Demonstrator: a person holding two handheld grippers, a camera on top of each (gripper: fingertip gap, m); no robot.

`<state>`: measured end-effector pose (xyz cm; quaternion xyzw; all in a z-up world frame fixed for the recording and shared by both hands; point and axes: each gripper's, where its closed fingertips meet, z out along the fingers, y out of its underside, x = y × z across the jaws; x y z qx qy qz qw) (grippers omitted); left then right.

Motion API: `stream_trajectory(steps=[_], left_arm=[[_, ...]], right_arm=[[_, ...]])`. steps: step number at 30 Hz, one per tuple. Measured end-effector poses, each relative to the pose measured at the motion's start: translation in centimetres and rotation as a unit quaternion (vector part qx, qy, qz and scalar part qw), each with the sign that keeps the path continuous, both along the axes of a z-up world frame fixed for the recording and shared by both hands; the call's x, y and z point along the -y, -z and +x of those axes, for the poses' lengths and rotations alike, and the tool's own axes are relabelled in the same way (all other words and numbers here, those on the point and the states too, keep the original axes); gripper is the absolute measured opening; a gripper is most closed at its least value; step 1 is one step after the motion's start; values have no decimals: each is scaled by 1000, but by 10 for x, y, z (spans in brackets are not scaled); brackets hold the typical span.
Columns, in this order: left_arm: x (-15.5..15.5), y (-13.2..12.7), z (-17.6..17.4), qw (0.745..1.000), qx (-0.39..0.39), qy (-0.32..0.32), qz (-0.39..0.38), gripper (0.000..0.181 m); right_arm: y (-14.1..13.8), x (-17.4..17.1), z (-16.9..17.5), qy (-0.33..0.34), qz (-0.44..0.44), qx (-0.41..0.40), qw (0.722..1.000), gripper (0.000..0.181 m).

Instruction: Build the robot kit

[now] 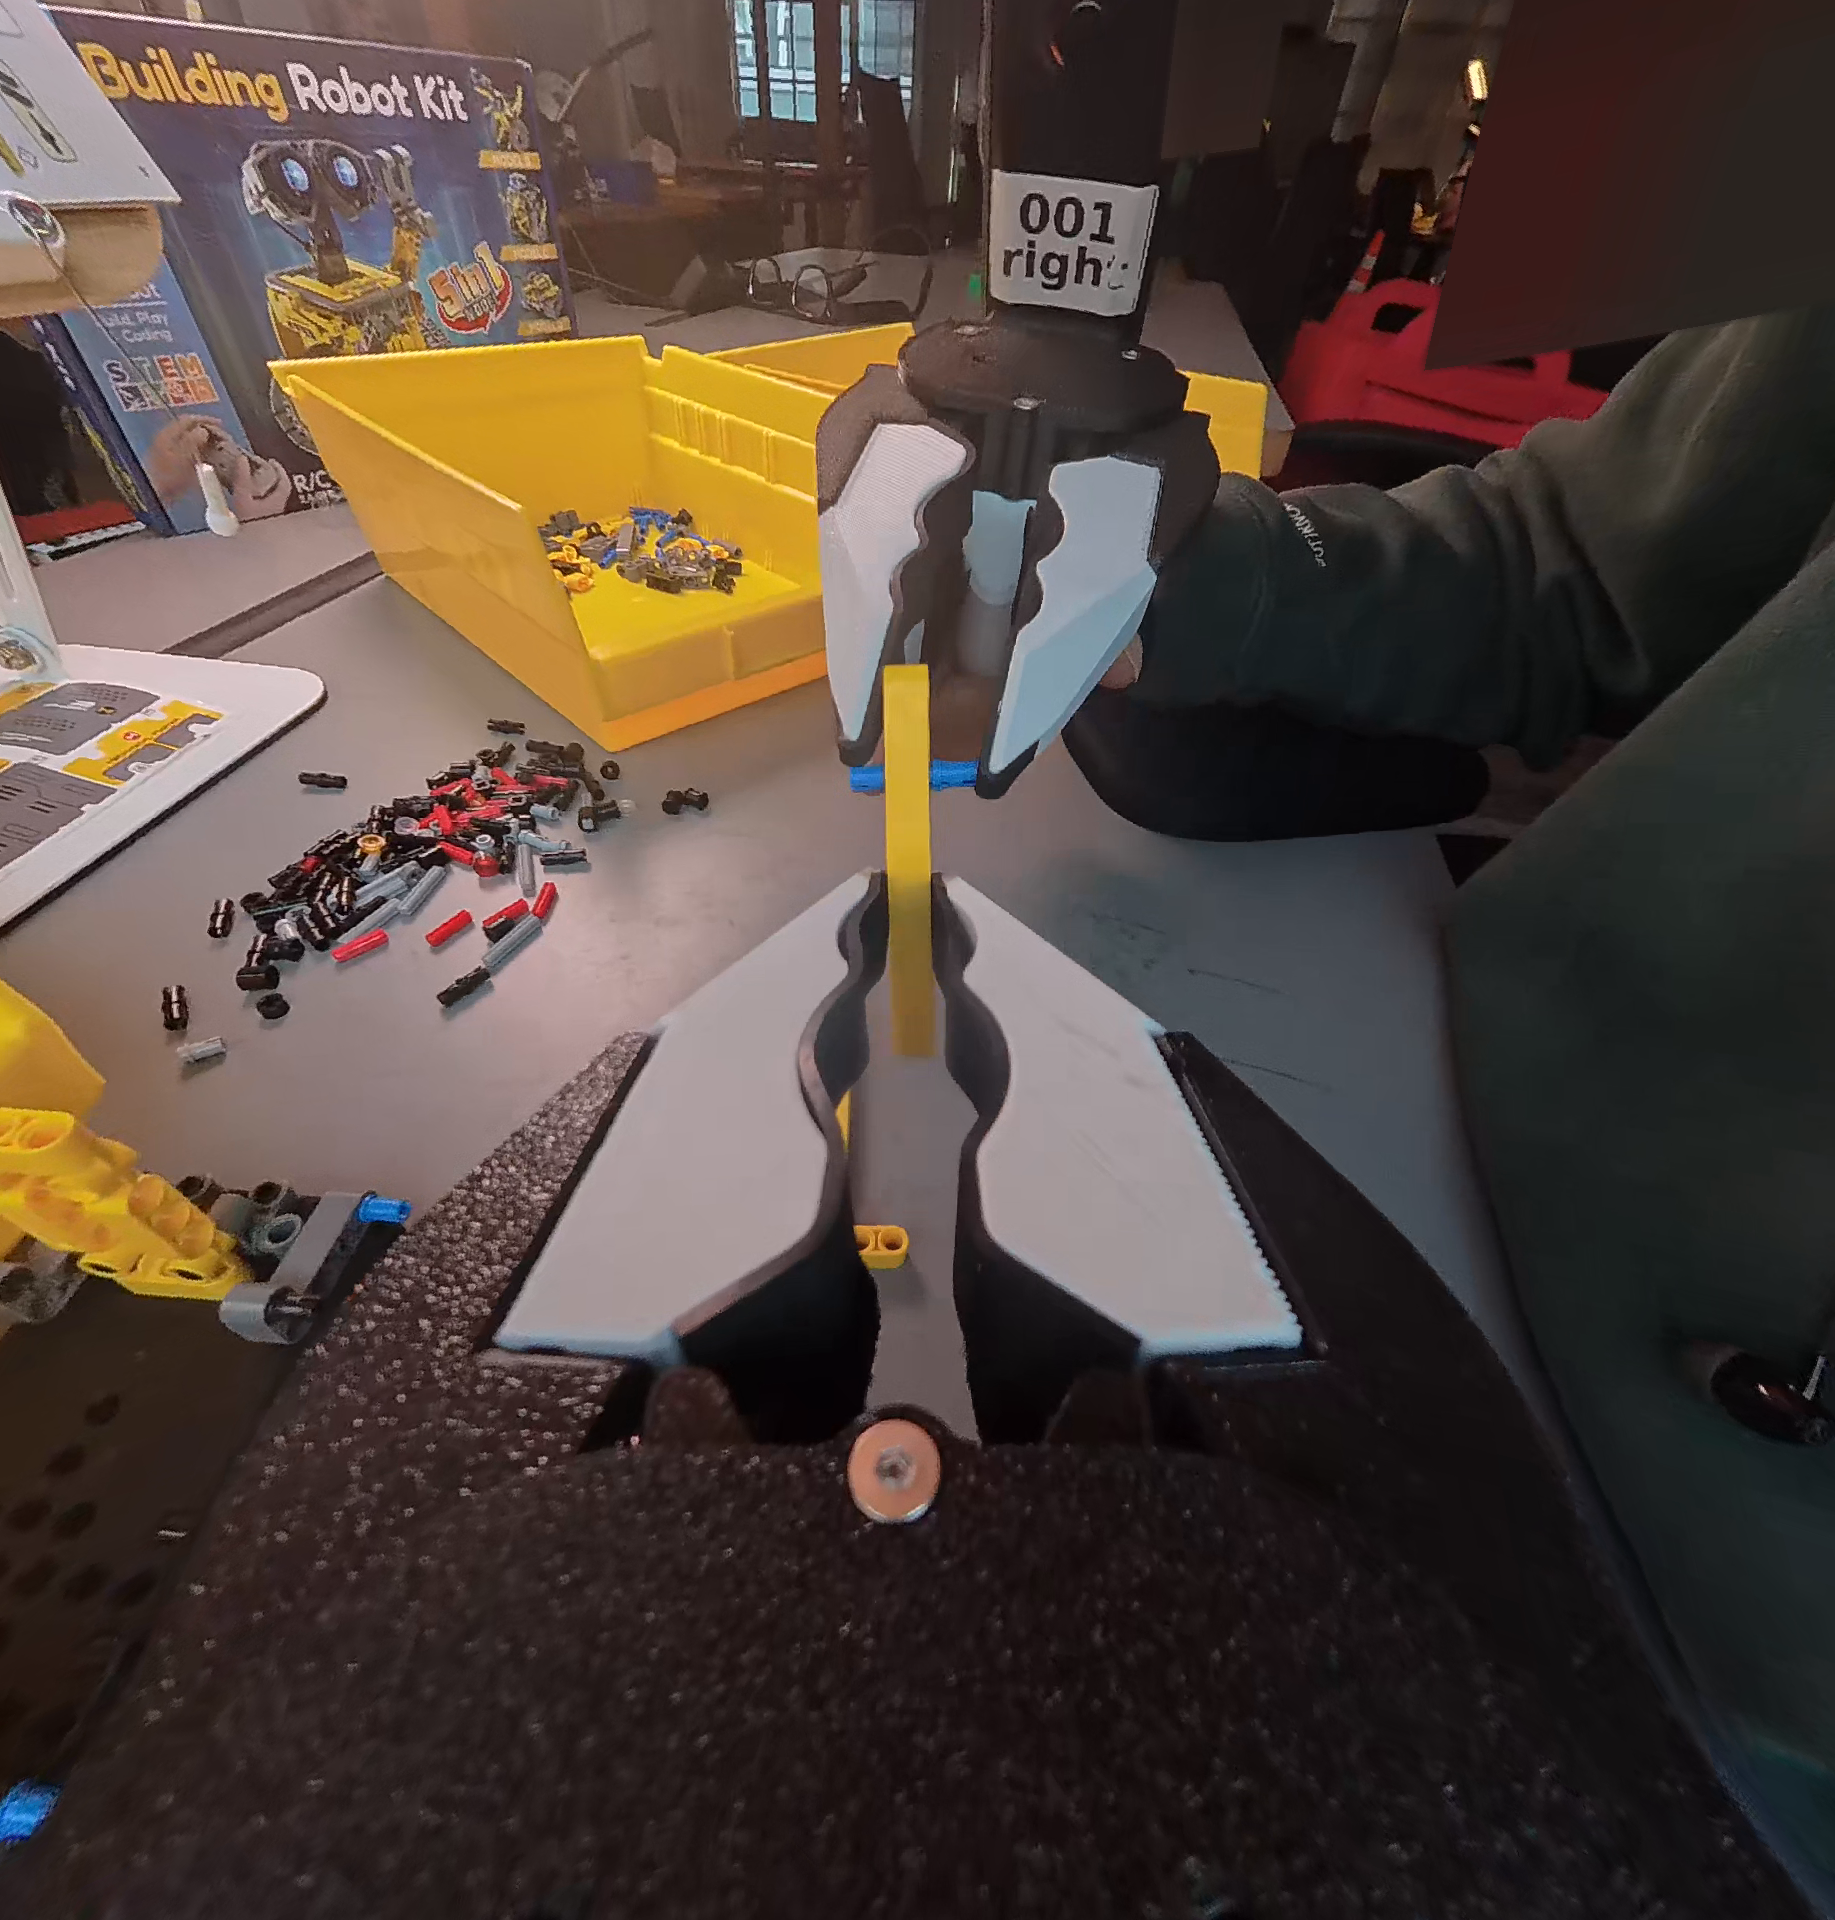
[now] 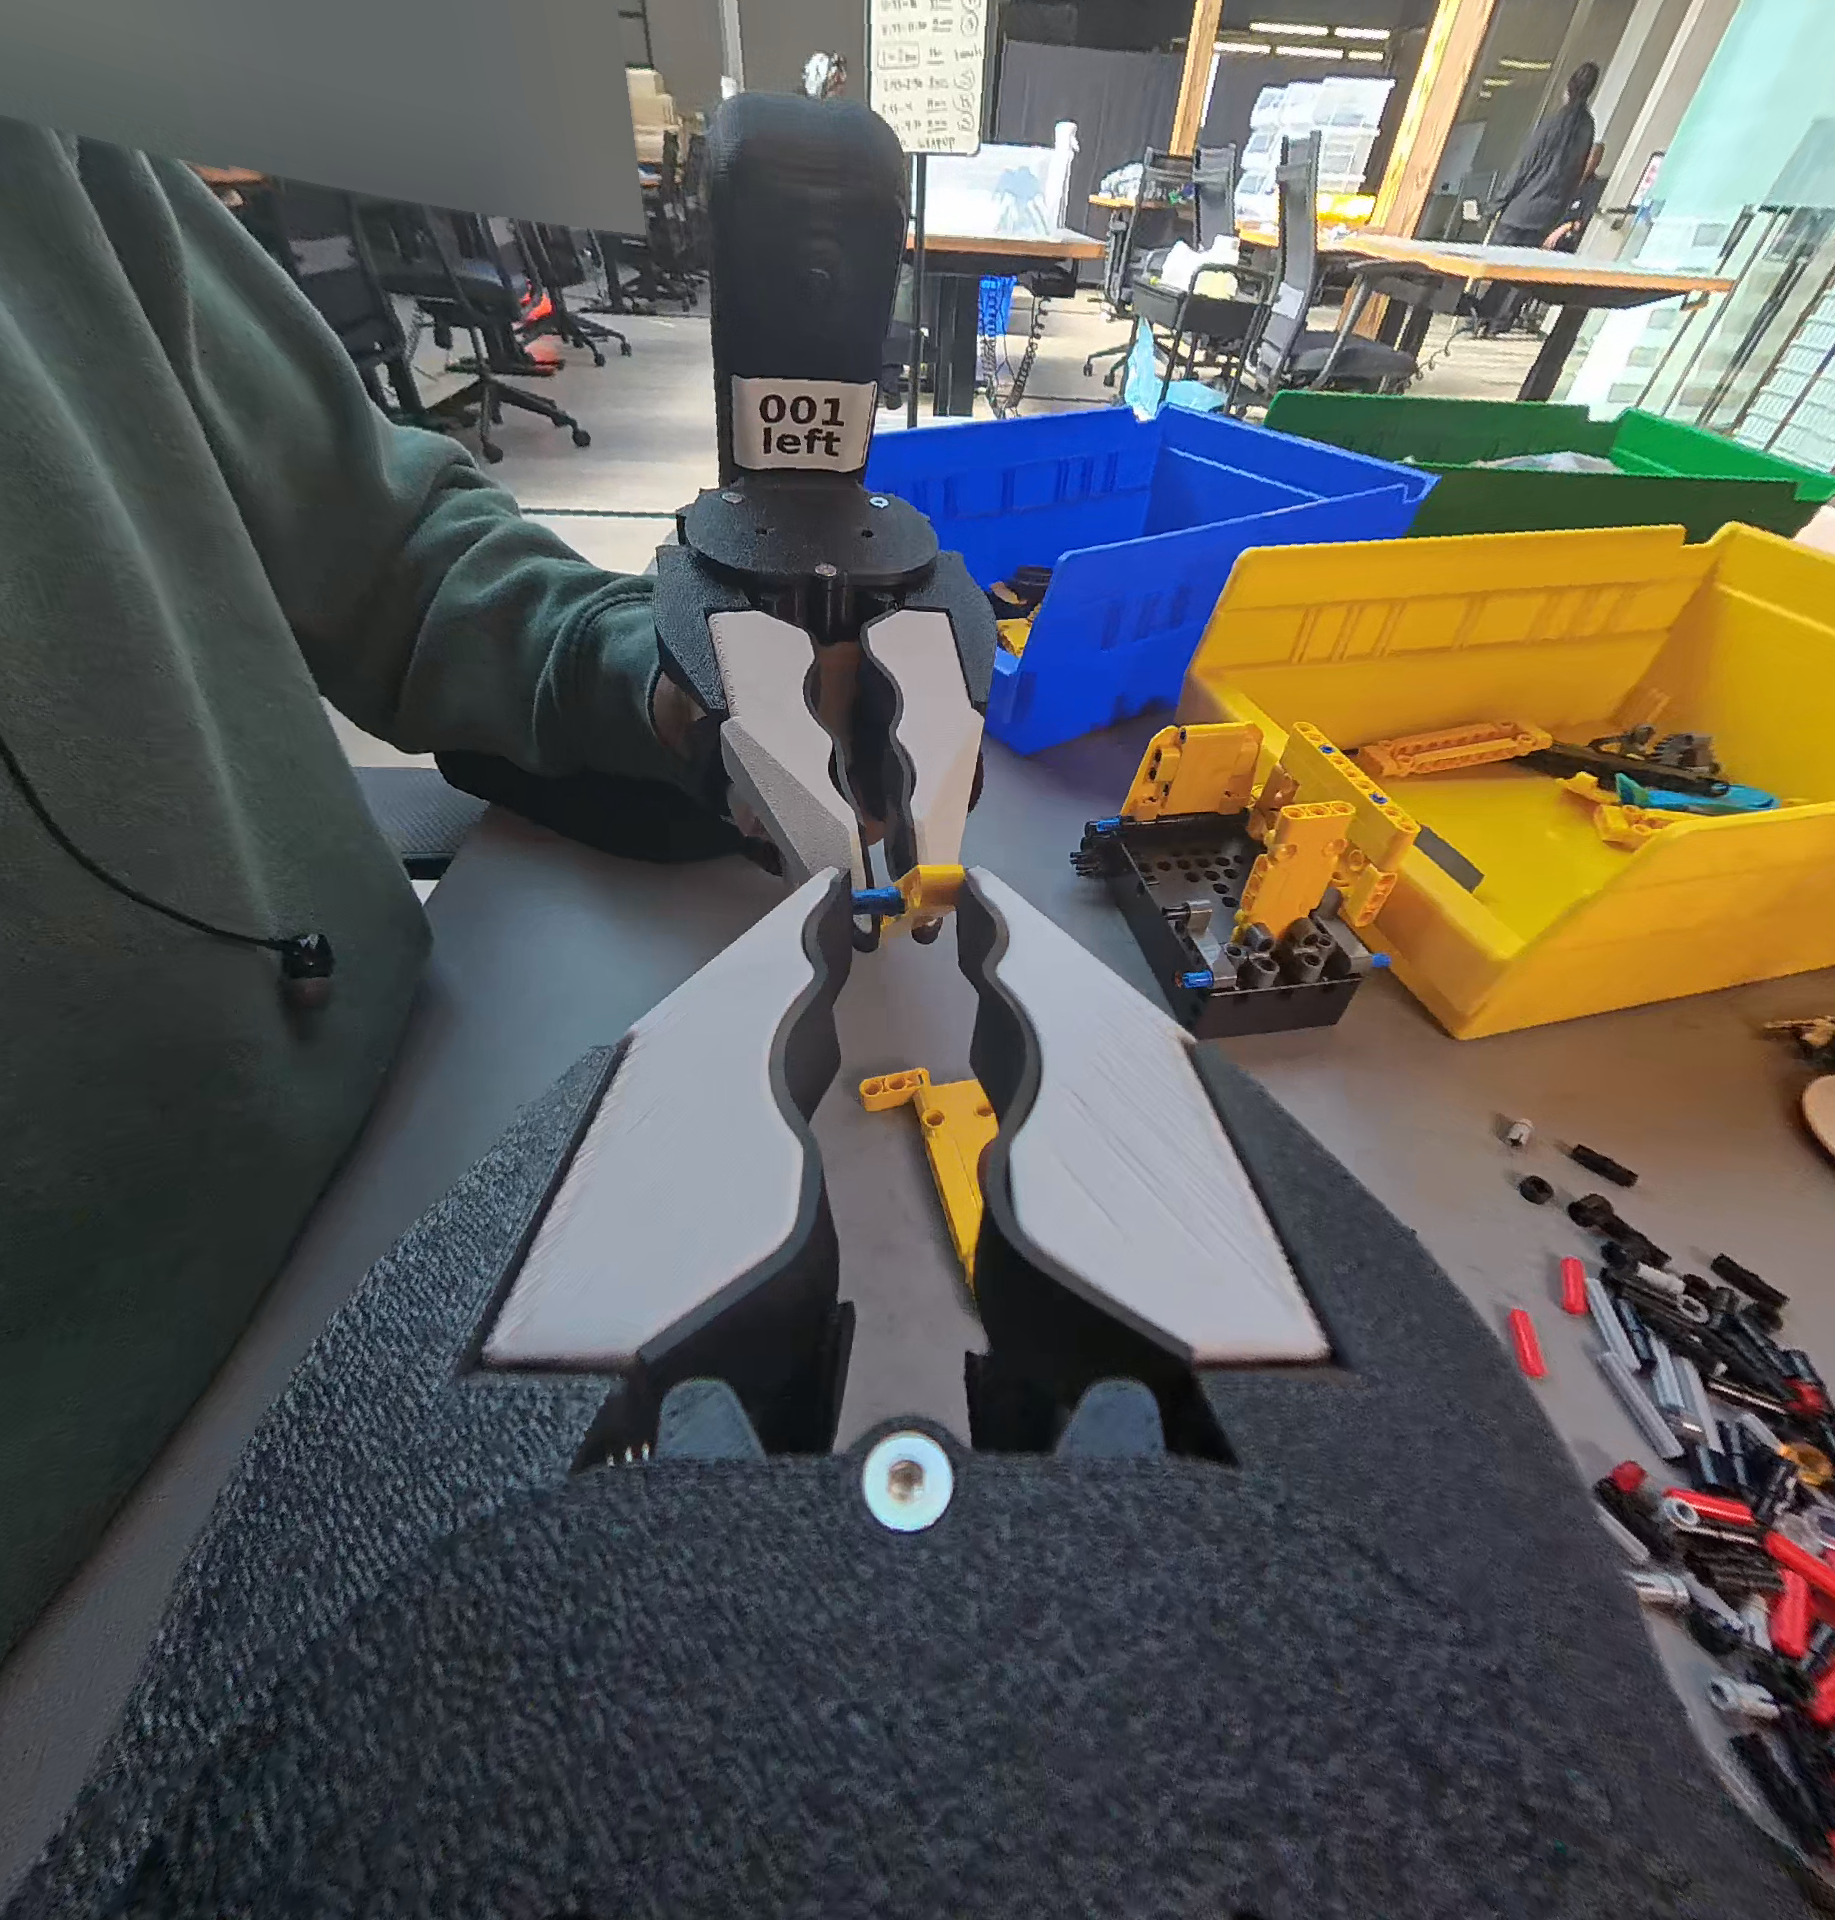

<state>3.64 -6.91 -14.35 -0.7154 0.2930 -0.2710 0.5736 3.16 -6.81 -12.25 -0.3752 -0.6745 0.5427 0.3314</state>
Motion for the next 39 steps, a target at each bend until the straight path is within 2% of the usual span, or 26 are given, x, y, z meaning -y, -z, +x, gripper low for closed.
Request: stream_trajectory(steps=[12,17,20,26,34,39], left_arm=[[7,-3,5,1000,-14,4,18,6],[2,4,2,999,20,11,-25,7],[4,-3,7,998,49,28,-22,8],[9,-11,16,998,33,41,17,9],[4,-14,8,999,7,2,39,8],[3,-15,6,999,8,-3,41,7]], right_arm=[[-5,7,1,-7,-27,-15,999,18],[1,4,-3,7,-36,2,999,19],[-9,7,-4,6,-60,-9,998,19],[-8,23,-1,-15,-36,-9,999,17],[-10,19,-6,37,30,-20,999,19],[-10,18,-8,40,25,-22,999,17]])
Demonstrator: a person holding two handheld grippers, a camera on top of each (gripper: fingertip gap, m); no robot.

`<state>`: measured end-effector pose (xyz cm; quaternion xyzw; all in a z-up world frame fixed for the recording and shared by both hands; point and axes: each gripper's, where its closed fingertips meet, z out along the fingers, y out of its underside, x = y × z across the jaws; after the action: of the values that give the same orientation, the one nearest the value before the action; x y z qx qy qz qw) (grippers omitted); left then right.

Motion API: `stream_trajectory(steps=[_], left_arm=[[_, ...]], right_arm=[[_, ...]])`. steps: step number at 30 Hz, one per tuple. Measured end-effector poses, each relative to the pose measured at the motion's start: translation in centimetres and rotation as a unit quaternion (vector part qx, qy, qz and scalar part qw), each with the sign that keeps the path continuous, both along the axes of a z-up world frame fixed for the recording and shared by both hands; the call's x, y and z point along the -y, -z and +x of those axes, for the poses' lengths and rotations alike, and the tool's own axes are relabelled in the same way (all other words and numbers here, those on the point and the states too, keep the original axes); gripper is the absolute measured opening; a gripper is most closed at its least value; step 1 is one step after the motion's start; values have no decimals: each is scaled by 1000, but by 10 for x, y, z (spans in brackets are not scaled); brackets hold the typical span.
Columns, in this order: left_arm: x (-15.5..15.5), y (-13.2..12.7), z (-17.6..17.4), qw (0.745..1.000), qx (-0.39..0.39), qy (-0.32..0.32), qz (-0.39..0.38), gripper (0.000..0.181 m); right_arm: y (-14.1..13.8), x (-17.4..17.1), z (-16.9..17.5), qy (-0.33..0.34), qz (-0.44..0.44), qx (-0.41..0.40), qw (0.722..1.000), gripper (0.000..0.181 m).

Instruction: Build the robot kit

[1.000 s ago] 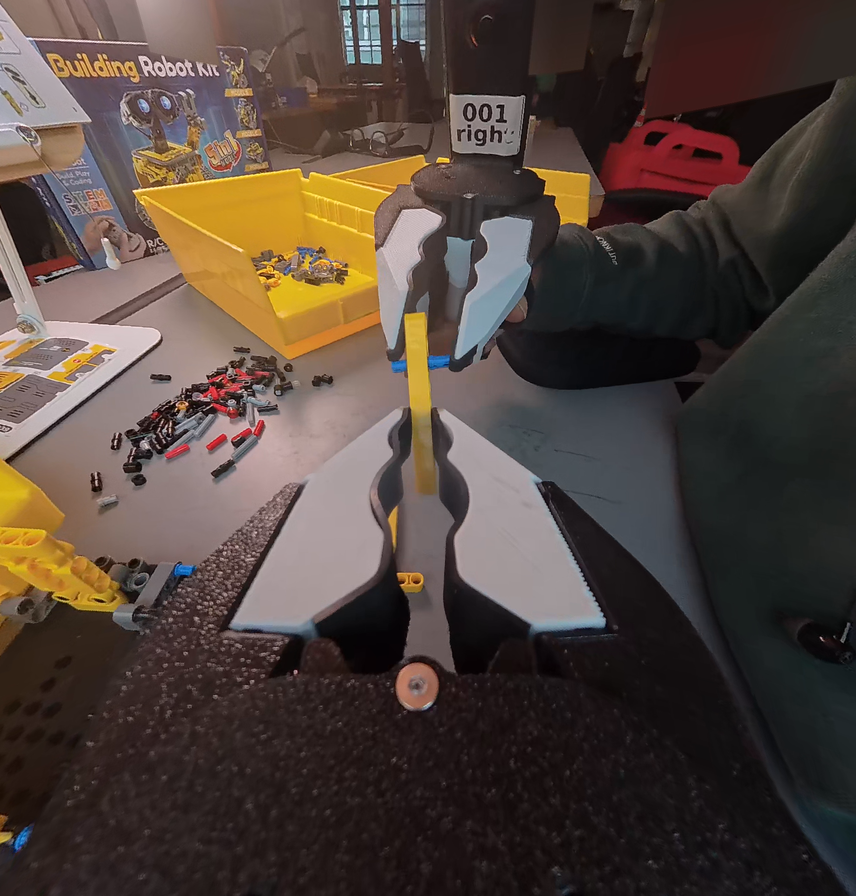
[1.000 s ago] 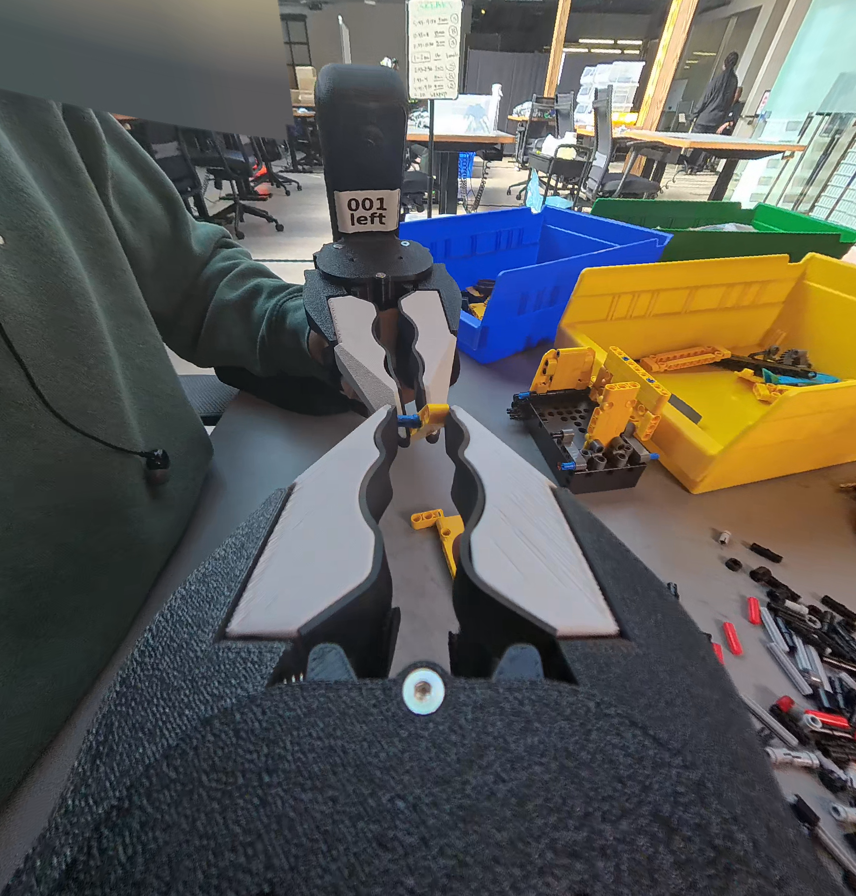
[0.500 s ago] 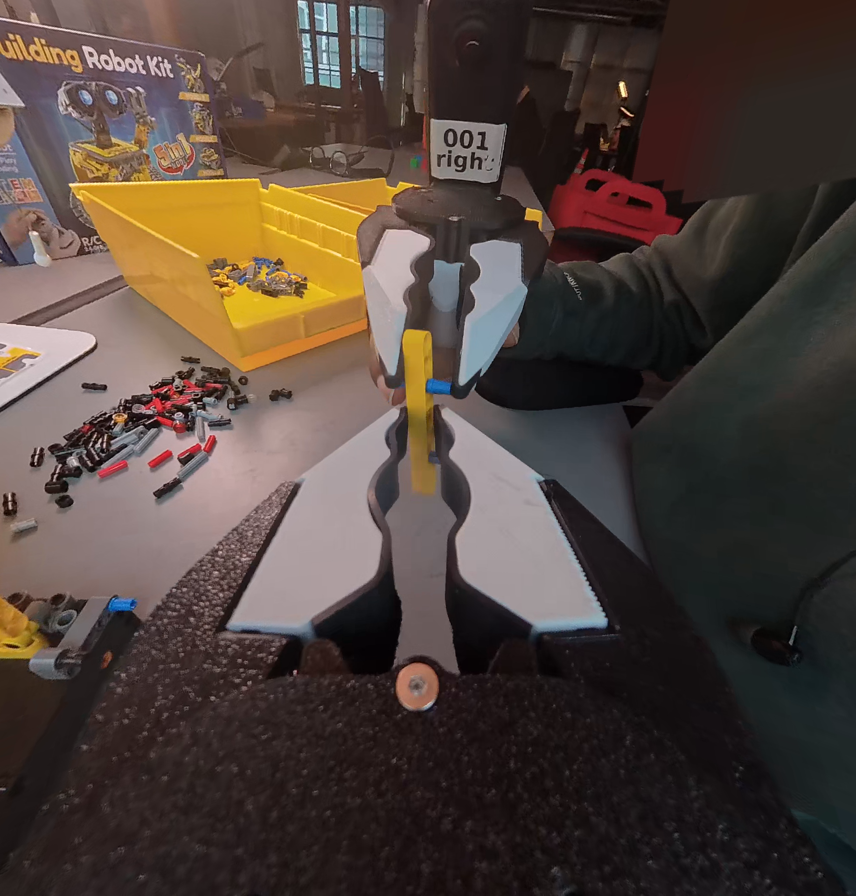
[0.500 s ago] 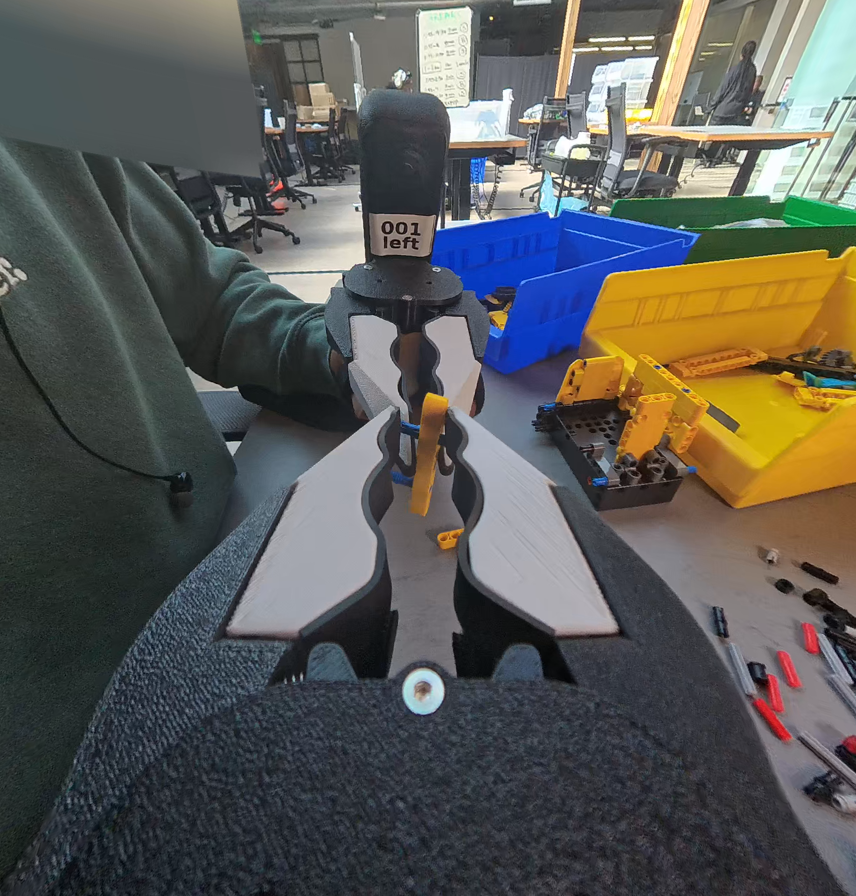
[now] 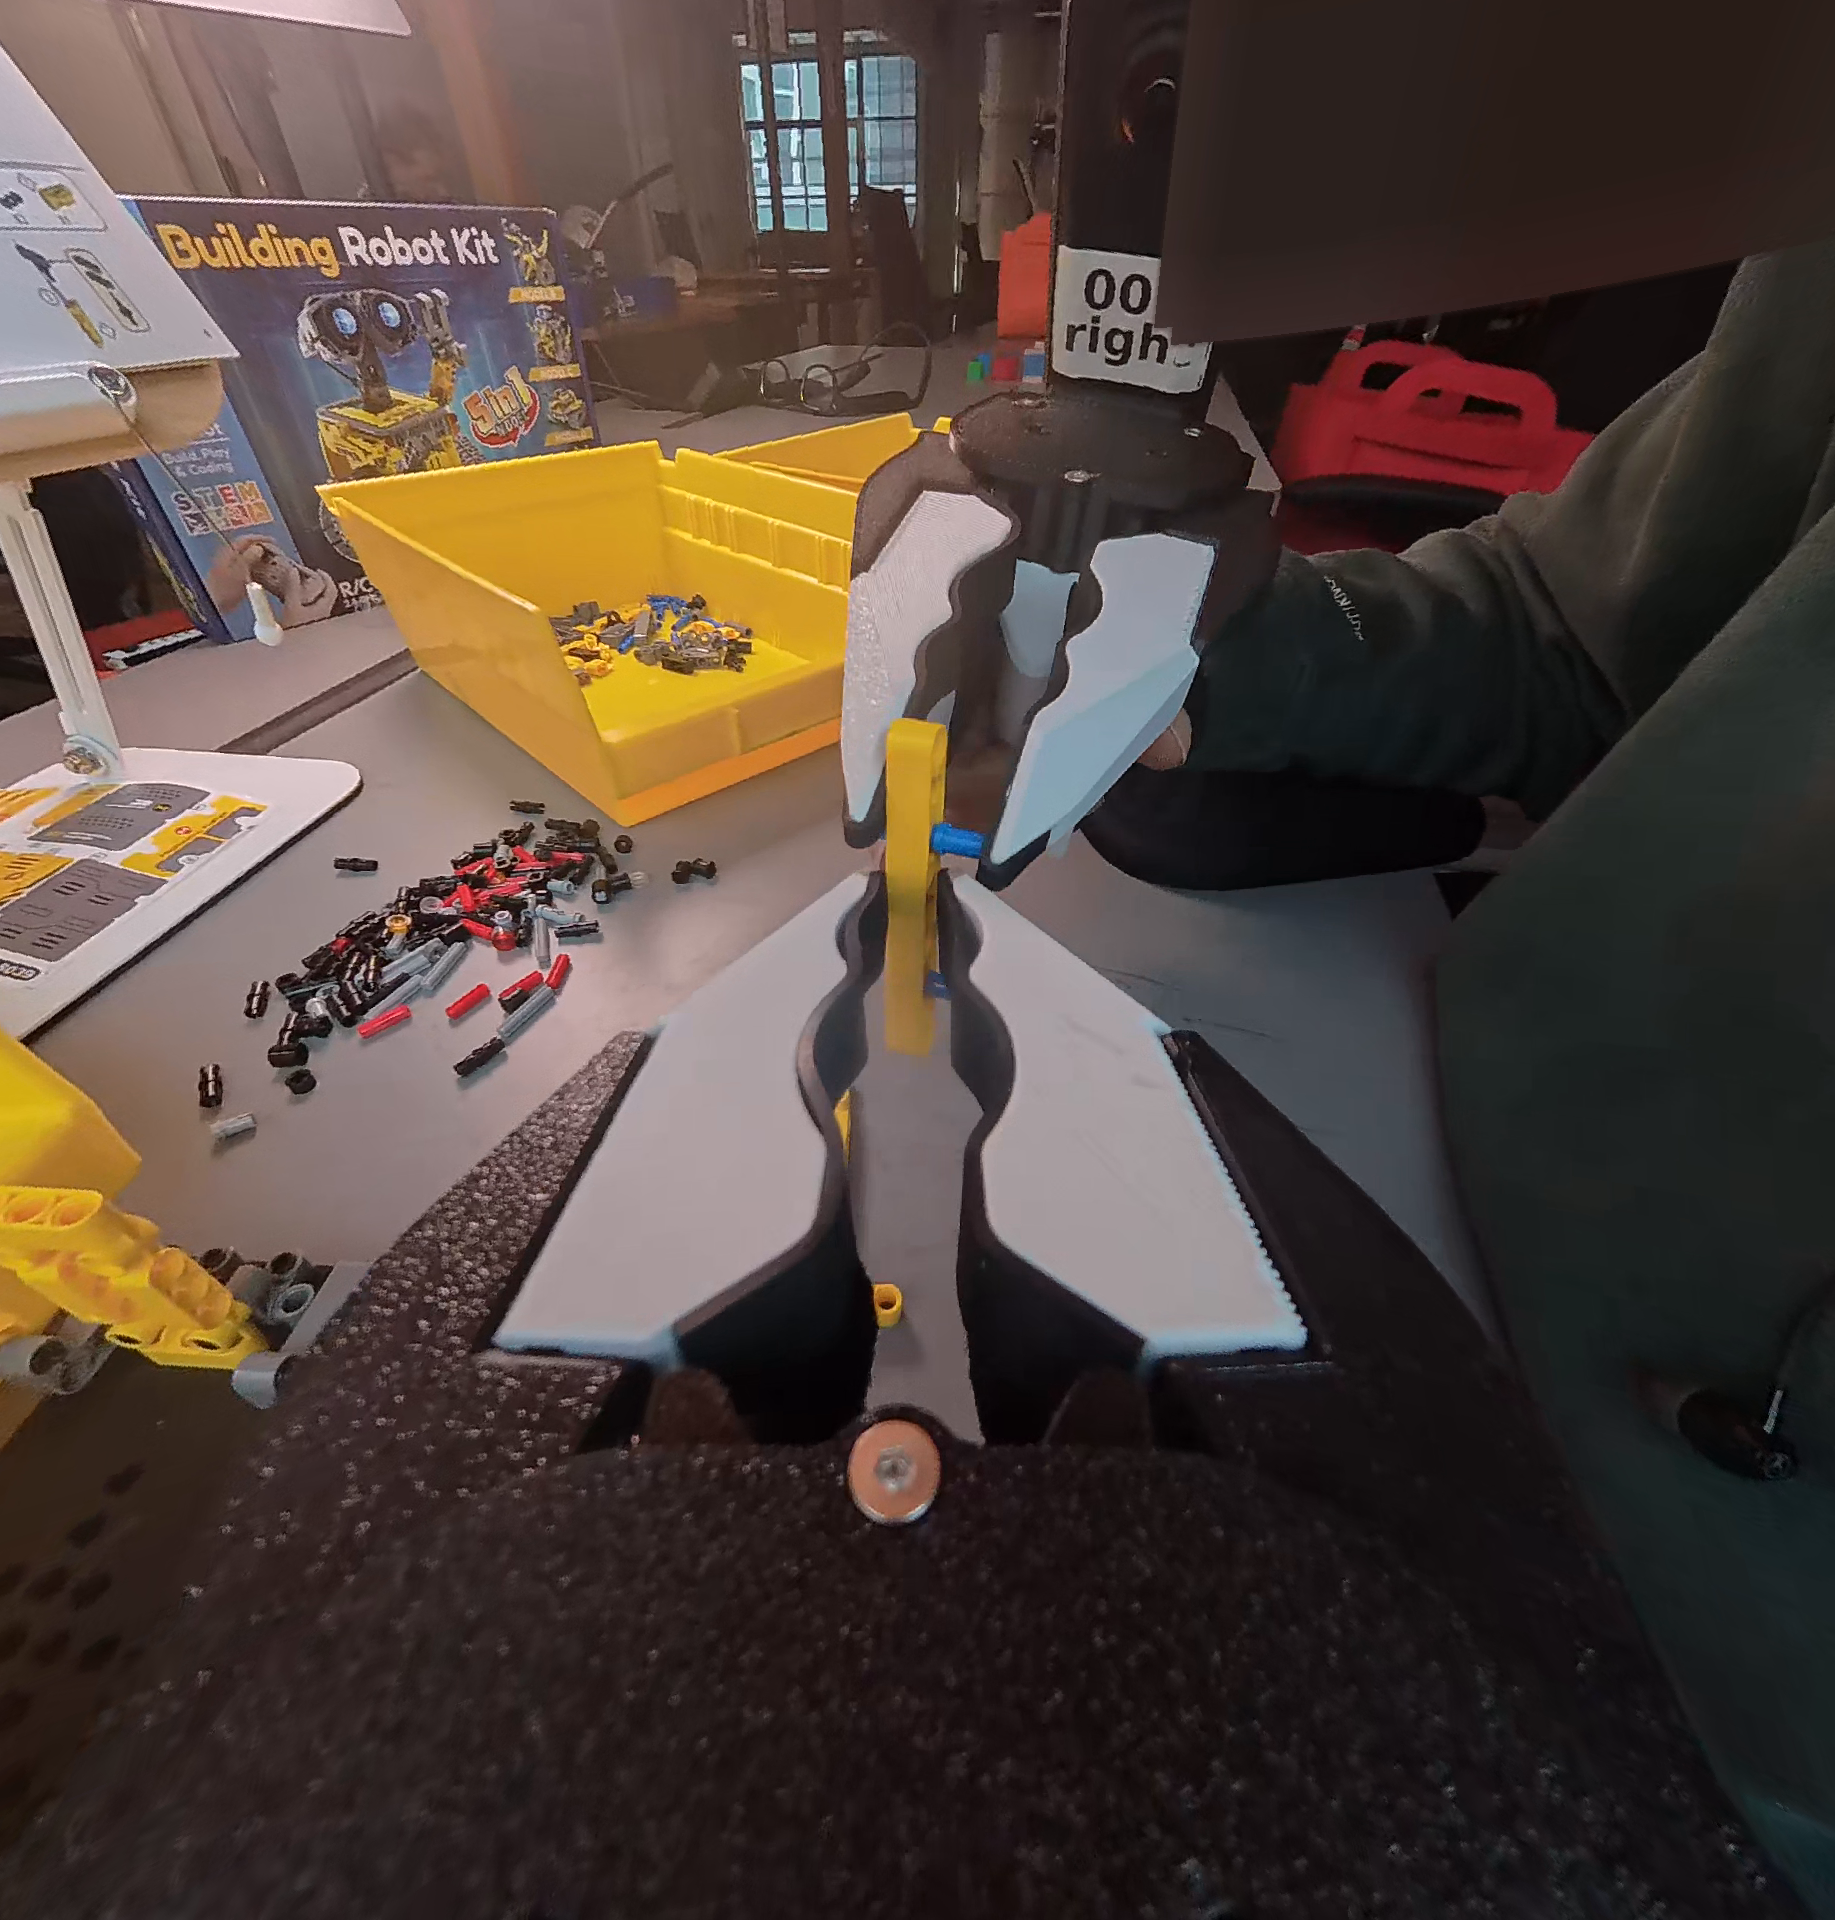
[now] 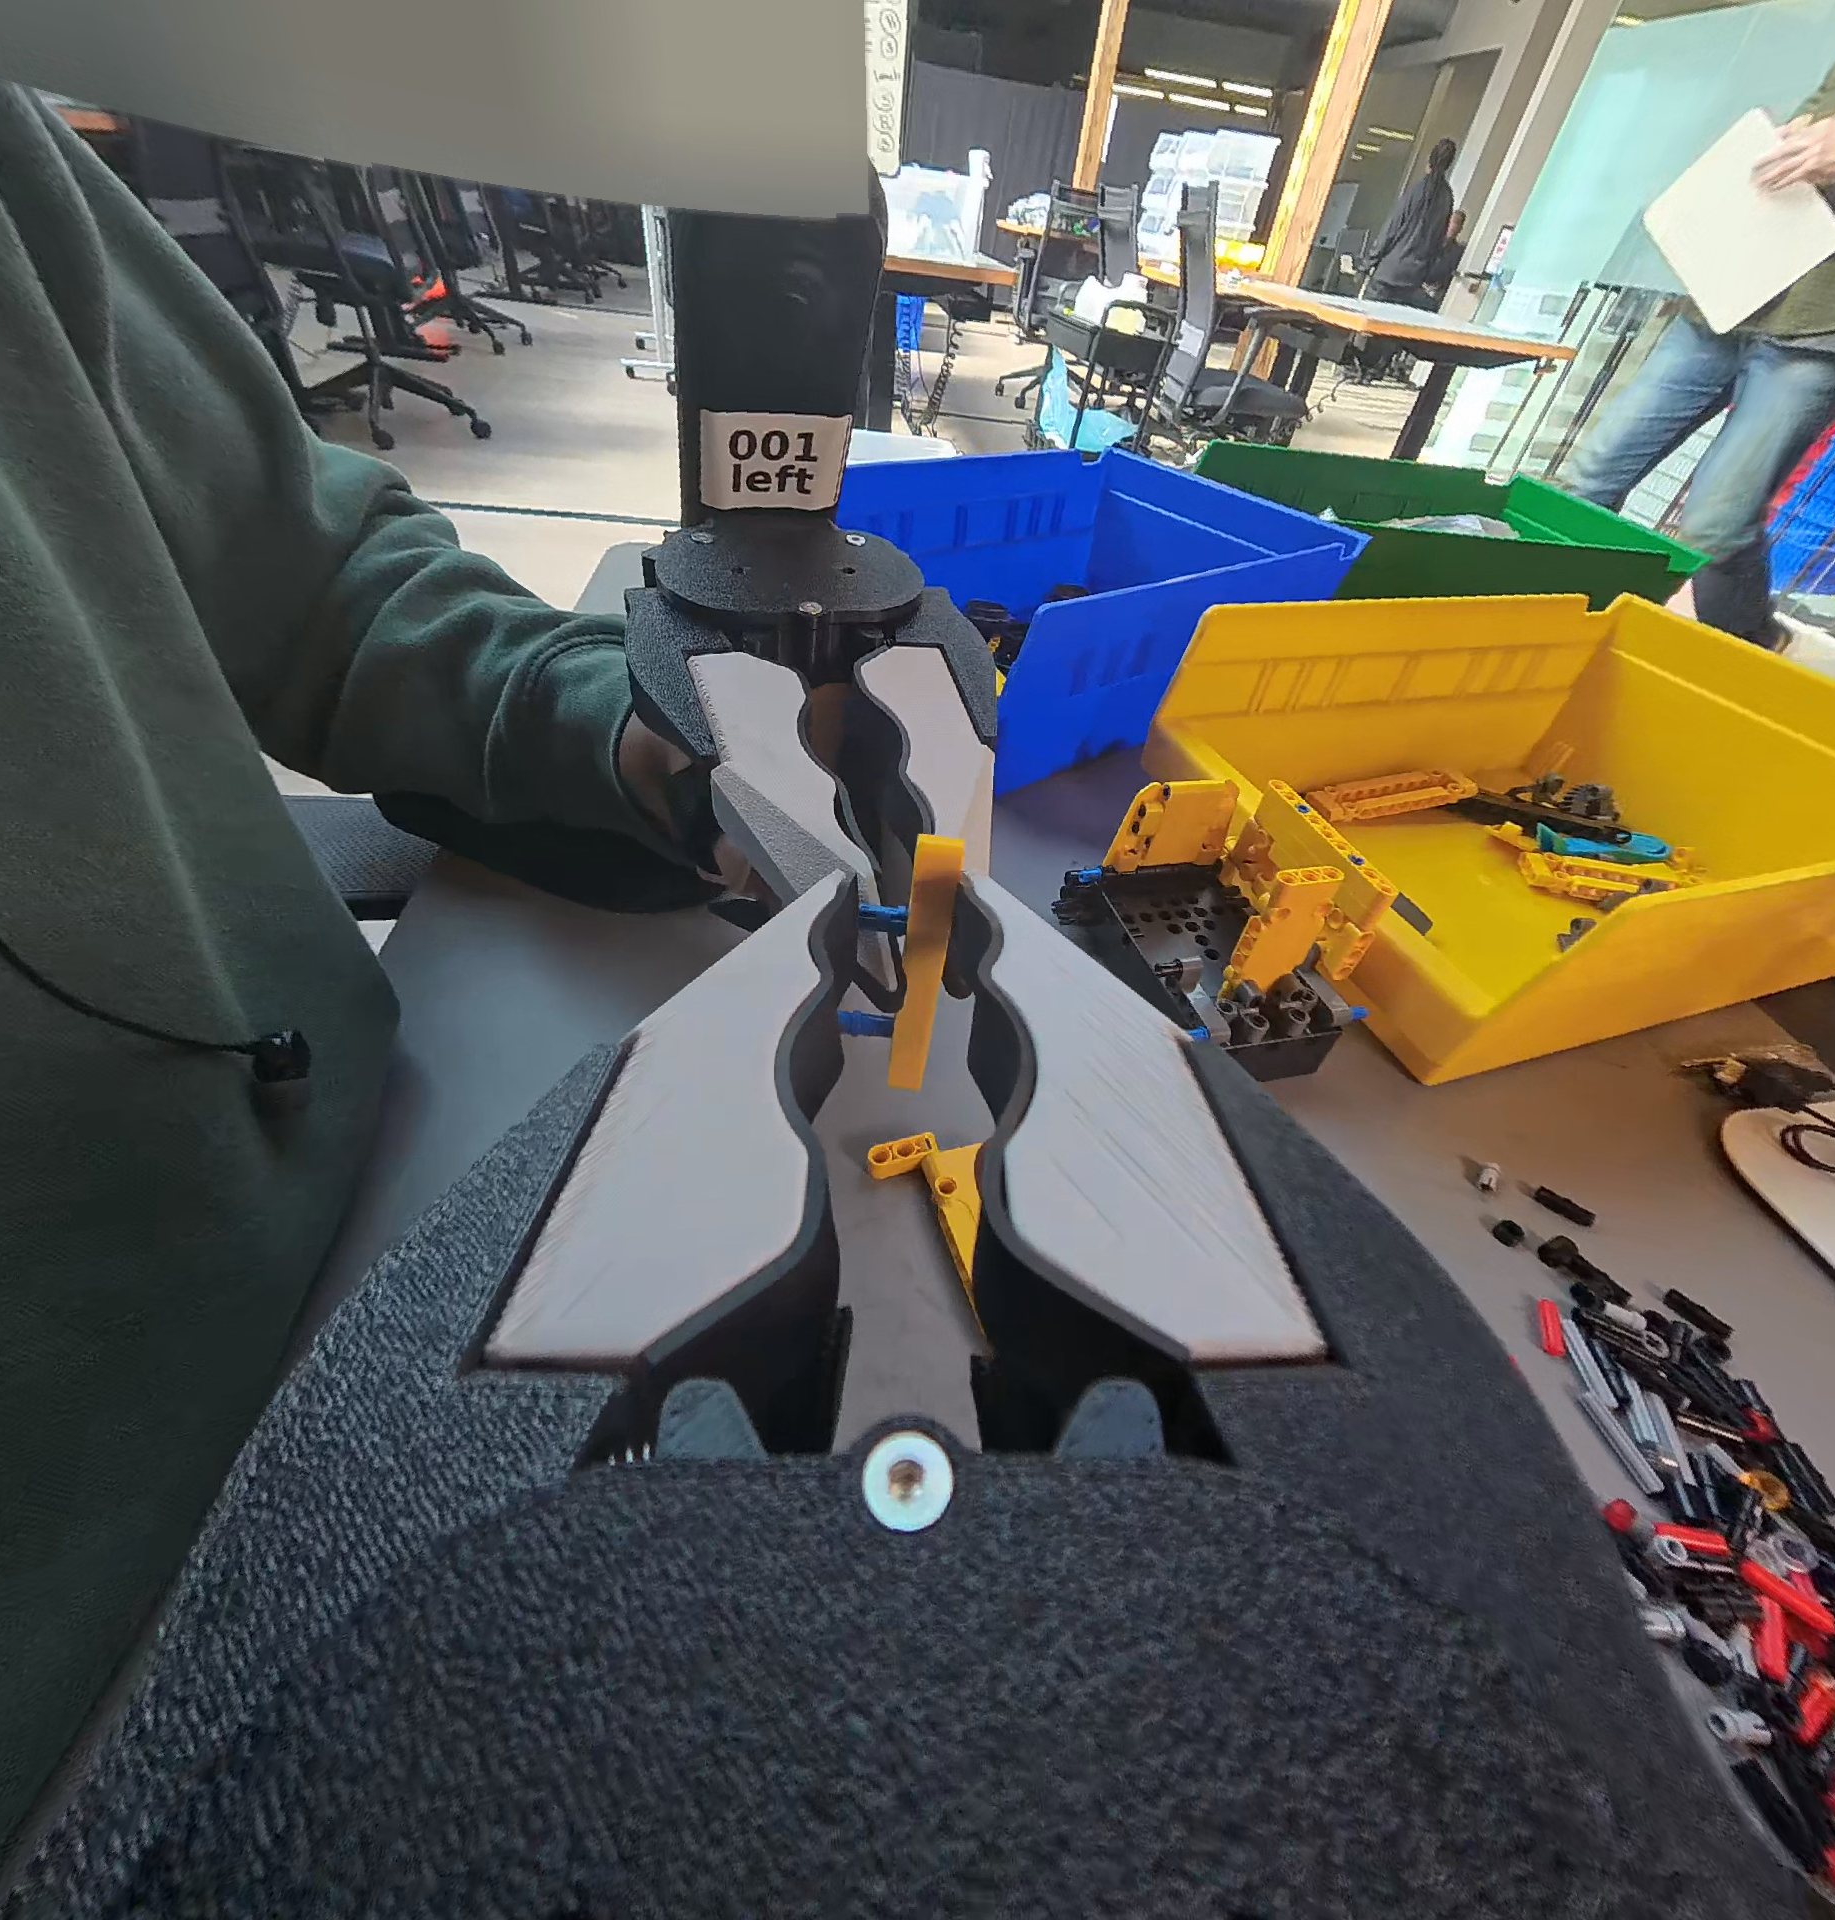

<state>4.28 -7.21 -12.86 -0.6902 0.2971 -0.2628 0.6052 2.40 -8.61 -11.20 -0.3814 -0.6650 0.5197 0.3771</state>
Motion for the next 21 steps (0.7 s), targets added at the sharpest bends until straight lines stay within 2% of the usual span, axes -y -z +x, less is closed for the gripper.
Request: stream_trajectory(steps=[7,14,21], left_arm=[[4,-8,0,999,41,20,-6,7],[13,-16,5,994,88,64,-9,7],[14,-21,7,990,120,78,-12,7]], right_arm=[[-7,4,-2,-3,-1,-32,999,16],[-16,10,3,-35,-55,-37,997,15],[-22,10,6,-44,-86,-42,994,14]])
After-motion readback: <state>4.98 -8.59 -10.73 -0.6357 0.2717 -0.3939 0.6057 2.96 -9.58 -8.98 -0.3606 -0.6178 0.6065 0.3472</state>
